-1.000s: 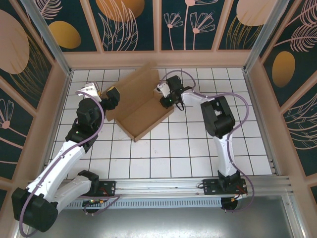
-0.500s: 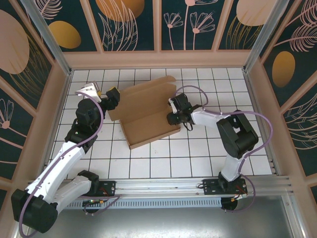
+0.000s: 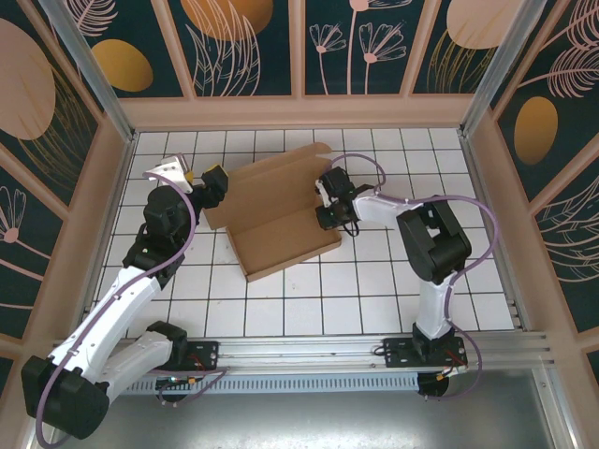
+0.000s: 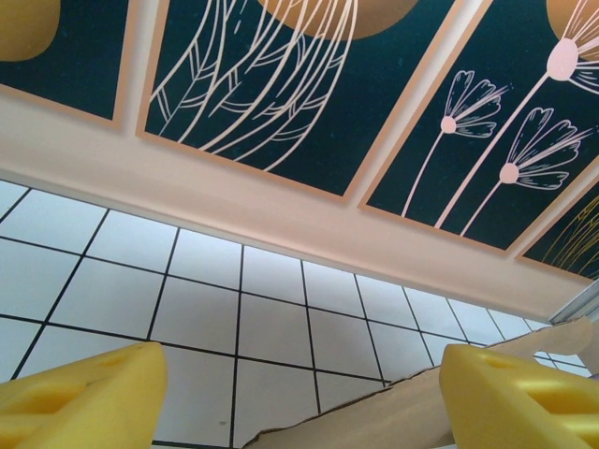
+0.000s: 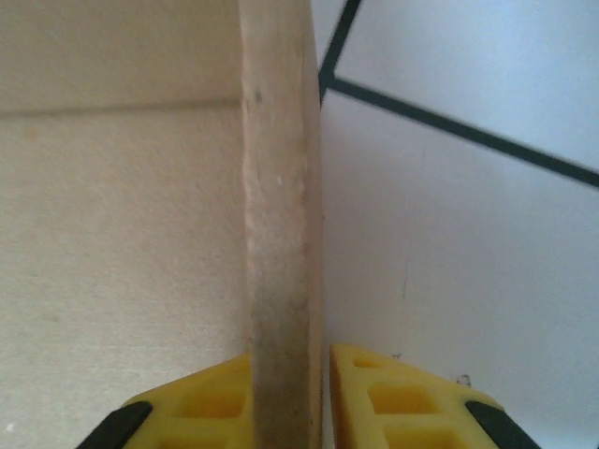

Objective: Fold the paper box

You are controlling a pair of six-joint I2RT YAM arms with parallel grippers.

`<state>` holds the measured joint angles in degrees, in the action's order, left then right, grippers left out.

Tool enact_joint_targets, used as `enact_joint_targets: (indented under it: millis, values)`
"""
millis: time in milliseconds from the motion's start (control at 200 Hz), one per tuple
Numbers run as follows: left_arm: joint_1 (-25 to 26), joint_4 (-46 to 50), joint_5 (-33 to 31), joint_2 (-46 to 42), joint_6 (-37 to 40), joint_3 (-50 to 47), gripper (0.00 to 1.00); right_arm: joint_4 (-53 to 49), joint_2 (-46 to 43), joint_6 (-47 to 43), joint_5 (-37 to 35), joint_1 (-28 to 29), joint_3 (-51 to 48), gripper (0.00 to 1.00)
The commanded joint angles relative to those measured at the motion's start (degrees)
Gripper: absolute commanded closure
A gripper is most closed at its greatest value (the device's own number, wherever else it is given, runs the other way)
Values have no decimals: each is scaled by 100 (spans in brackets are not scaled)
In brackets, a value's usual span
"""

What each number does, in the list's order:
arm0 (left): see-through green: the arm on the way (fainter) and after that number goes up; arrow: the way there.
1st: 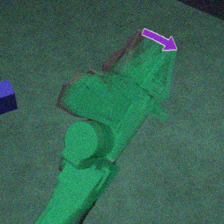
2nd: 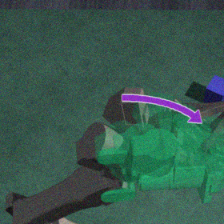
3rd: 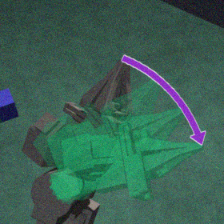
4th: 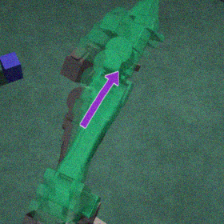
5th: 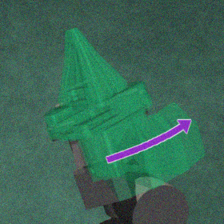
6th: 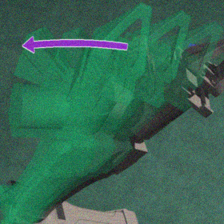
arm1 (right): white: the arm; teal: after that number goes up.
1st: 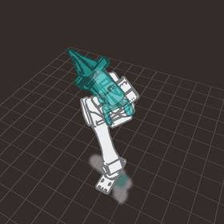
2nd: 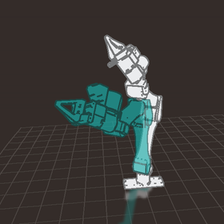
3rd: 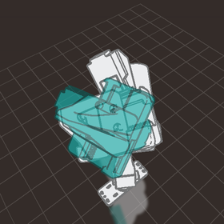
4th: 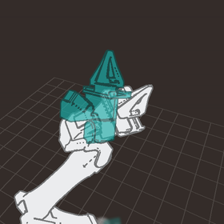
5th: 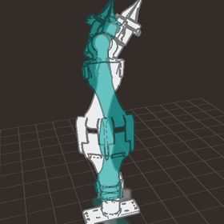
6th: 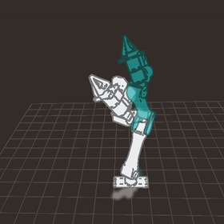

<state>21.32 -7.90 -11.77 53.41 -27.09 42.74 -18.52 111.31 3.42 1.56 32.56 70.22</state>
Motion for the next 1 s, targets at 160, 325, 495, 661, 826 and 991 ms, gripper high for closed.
enact_joint_targets:
  millis: [160,325,495,661,826,991]
  values:
    - [-5,-151,60,-19,-42,37,23,-705,88,-104,-1565,268,454,94]
    - [-5,-154,35,-10,-33,33,23,-974,232,5,-2341,398,477,96]
    - [-5,-200,8,67,-7,-5,23,-335,-319,437,-1897,33,-229,87]
    - [-3,-473,193,394,61,-113,19,574,-1228,362,-999,-360,-900,59]
    - [-5,-882,-71,618,106,-322,19,1564,-2194,315,103,-477,-1404,44]
    - [-7,-942,-539,499,764,-395,15,3416,-3282,231,206,-574,-2304,52]
